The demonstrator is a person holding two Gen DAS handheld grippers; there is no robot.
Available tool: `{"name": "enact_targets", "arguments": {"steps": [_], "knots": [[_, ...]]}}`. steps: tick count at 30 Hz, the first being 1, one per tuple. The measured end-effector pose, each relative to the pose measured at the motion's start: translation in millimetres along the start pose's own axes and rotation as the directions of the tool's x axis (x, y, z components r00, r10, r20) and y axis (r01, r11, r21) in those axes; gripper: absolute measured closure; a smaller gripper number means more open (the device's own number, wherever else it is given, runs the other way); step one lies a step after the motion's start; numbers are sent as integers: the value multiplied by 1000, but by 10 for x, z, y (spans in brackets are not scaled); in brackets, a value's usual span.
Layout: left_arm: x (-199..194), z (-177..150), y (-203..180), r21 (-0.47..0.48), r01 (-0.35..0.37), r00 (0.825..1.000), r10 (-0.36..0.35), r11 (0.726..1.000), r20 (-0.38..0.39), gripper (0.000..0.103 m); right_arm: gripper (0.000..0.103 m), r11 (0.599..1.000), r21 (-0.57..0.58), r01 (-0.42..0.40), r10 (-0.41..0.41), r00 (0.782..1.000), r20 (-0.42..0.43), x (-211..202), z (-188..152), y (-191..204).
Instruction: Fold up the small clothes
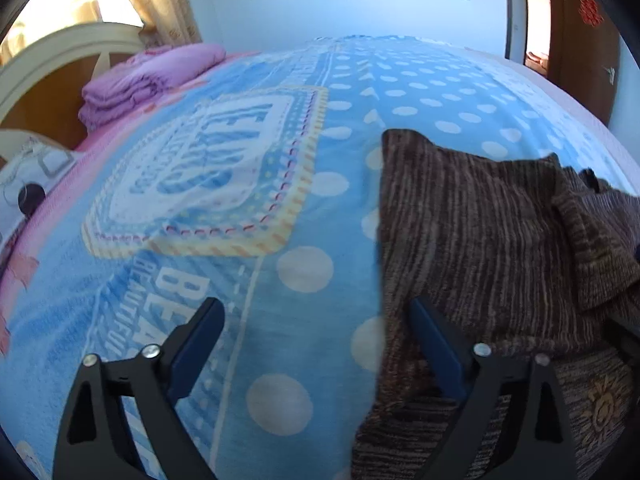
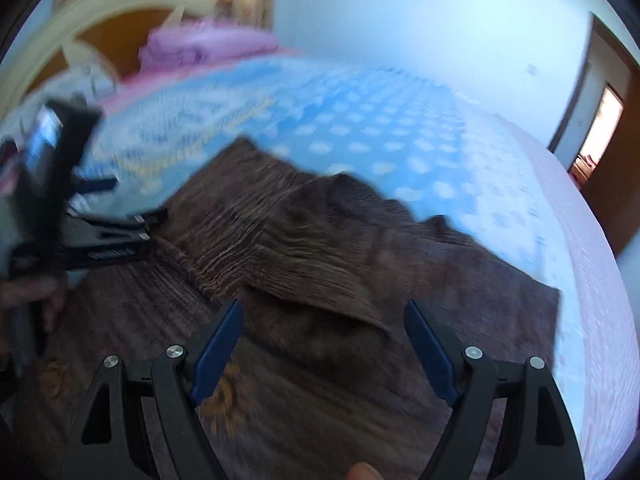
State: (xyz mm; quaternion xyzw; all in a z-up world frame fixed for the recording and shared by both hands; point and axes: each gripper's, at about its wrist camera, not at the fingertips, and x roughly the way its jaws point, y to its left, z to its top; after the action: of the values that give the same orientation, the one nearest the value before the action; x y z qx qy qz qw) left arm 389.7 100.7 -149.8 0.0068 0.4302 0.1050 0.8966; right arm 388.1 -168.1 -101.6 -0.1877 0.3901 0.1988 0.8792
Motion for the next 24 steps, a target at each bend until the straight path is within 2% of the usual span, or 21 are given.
{"name": "enact_targets", "arguments": {"steps": [3,5,7,9,12,15,16,18,20,22,23,24], "knots": [[35,2,61,-33,28,1000,-28,999,-9,3,21,994,26,104,-103,994,-28,184,76,-153],[53,-2,72,-45,39,999,-39,998,-9,3,21,969,190,158,-164,986,15,66,112,-587],[49,-5,76,-50,43,999,-44,998,-5,3,21,908,351,230,-250,968,14,-63,80,-1069],[37,-12,87,-55,45,999,-45,997,1,3,20,859,427,281,-297,954,-30,-118,8,-1432],[41,-7,100,-61,50,999,-50,997,2,3,20,861,460,218,-238,971,-15,-203,-99,-1567],[36,-8,92,-57,40,999,-40,998,1,2,20,906,409,110,-145,988,55,-281,-123,-1290],[35,-7,86,-54,36,999,-36,998,2,2,20,923,380,54,-93,992,84,-291,-110,-1164],[32,-8,83,-51,33,999,-33,998,3,2,20,965,259,-40,17,996,91,-202,-2,-810],[32,-10,86,-52,33,999,-33,998,3,2,23,986,167,-22,7,996,88,-142,70,-533],[36,-11,86,-52,33,999,-33,998,2,1,41,981,188,-46,40,998,39,14,148,-513],[40,-10,90,-54,35,999,-35,998,0,1,61,975,216,-44,42,999,14,99,175,-574],[42,-10,95,-55,36,999,-36,998,-1,1,94,971,236,-23,25,1000,-6,167,187,-646]]}}
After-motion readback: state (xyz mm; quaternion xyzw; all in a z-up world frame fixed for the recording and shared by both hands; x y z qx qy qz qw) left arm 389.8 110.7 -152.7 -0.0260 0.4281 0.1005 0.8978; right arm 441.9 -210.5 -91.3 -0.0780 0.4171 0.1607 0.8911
